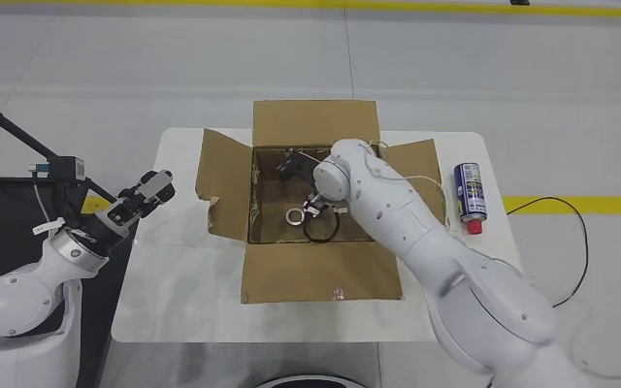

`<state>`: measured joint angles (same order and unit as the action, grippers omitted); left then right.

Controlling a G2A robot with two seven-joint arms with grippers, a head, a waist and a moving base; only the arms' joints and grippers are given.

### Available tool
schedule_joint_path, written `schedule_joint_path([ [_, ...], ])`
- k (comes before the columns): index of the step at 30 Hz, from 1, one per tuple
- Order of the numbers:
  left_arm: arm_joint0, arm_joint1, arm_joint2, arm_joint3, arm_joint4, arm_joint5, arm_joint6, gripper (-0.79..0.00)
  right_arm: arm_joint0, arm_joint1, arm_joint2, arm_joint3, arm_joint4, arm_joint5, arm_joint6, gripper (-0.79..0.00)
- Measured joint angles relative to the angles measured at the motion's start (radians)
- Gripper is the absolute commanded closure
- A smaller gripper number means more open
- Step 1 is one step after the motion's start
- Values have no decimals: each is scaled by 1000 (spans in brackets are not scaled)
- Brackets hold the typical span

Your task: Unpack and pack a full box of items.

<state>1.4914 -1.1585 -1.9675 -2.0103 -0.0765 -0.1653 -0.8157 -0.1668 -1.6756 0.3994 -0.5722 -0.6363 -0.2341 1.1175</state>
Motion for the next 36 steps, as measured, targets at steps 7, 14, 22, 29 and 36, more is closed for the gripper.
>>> schedule_joint_path([
  [7,0,0,0,0,0,0,0,-785,8,42,73,-72,28,-30,34,0],
  [14,0,0,0,0,0,0,0,-785,-44,127,198,-247,53,-48,88,0],
  [22,0,0,0,0,0,0,0,-785,-271,277,475,-727,29,-15,230,0],
  [29,0,0,0,0,0,0,0,-785,-514,356,719,-1127,9,11,280,0],
  [36,0,0,0,0,0,0,0,-785,-641,390,863,-1319,3,36,252,0],
])
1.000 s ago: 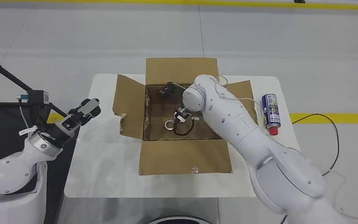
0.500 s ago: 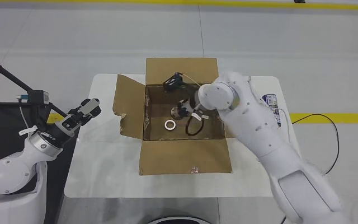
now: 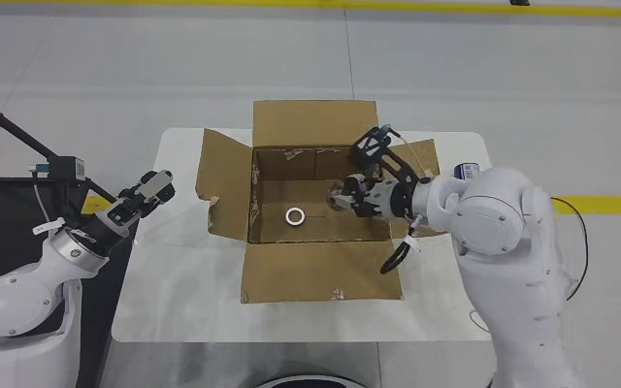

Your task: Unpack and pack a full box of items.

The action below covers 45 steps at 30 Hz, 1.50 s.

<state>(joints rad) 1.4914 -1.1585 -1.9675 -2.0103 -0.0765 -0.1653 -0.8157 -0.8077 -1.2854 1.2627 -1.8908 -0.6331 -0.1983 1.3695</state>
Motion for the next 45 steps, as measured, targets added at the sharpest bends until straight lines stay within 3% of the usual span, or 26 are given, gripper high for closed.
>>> schedule_joint_path([
  [19,0,0,0,0,0,0,0,-785,-30,7,30,-42,-9,13,-32,0],
  [24,0,0,0,0,0,0,0,-785,-50,10,44,-59,10,41,-110,0],
  [30,0,0,0,0,0,0,0,-785,-92,29,153,-152,36,78,-116,0],
  [37,0,0,0,0,0,0,0,-785,-191,60,331,-294,-109,130,-58,0],
  [45,0,0,0,0,0,0,0,-785,-328,89,503,-329,-242,115,11,0],
])
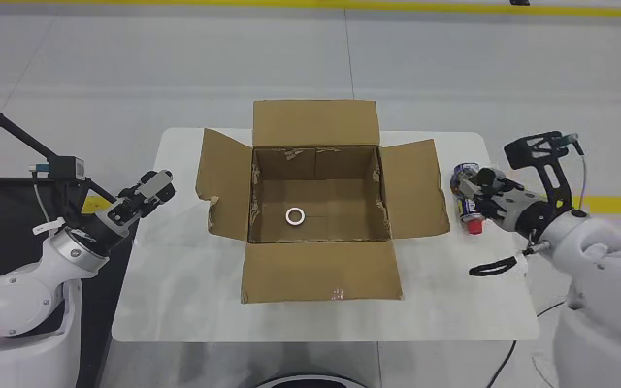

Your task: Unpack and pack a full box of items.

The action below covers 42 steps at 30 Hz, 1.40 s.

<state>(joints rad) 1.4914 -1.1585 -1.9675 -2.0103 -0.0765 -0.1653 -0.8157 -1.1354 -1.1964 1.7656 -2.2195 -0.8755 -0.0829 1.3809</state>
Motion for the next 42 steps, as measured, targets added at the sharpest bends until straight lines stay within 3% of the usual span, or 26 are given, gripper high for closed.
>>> schedule_joint_path([
  [7,0,0,0,0,0,0,0,-785,-123,15,64,44,-70,-19,24,0],
  [14,0,0,0,0,0,0,0,-785,-170,25,60,157,-128,-7,1,0],
  [42,0,0,0,0,0,0,0,-785,-87,48,-102,508,-366,44,-33,0],
])
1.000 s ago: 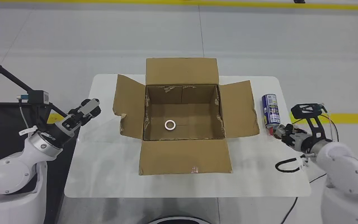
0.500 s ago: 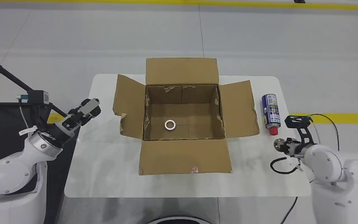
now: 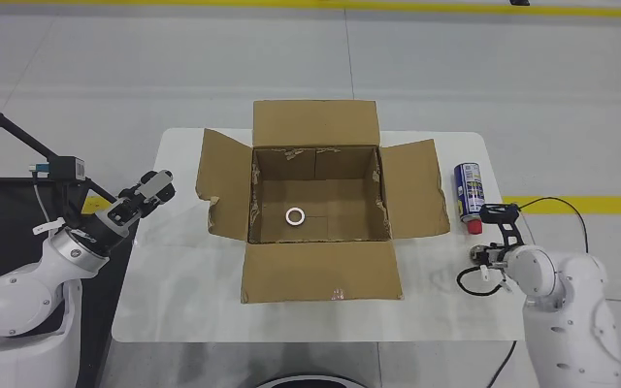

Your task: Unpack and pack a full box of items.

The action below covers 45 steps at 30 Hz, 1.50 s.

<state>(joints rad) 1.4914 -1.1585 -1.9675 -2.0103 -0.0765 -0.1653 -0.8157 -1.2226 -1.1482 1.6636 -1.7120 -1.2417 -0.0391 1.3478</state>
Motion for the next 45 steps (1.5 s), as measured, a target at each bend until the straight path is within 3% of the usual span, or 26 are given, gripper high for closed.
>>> schedule_joint_path([
  [8,0,0,0,0,0,0,0,-785,9,3,-15,26,-2,8,7,0],
  [11,0,0,0,0,0,0,0,-785,9,4,-19,29,2,13,5,-151],
  [23,0,0,0,0,0,0,0,-785,0,10,-9,-8,36,17,18,-610],
  [28,0,0,0,0,0,0,0,-785,8,15,21,-99,65,15,7,-671],
  [30,0,0,0,0,0,0,0,-785,18,17,41,-157,87,13,-3,-653],
  [36,0,0,0,0,0,0,0,-785,99,22,41,-347,152,-1,-31,-727],
  [41,0,0,0,0,0,0,0,-785,226,16,-67,-414,273,-11,-68,-748],
  [45,0,0,0,0,0,0,0,-785,350,6,-227,-372,342,-28,-61,-757],
])
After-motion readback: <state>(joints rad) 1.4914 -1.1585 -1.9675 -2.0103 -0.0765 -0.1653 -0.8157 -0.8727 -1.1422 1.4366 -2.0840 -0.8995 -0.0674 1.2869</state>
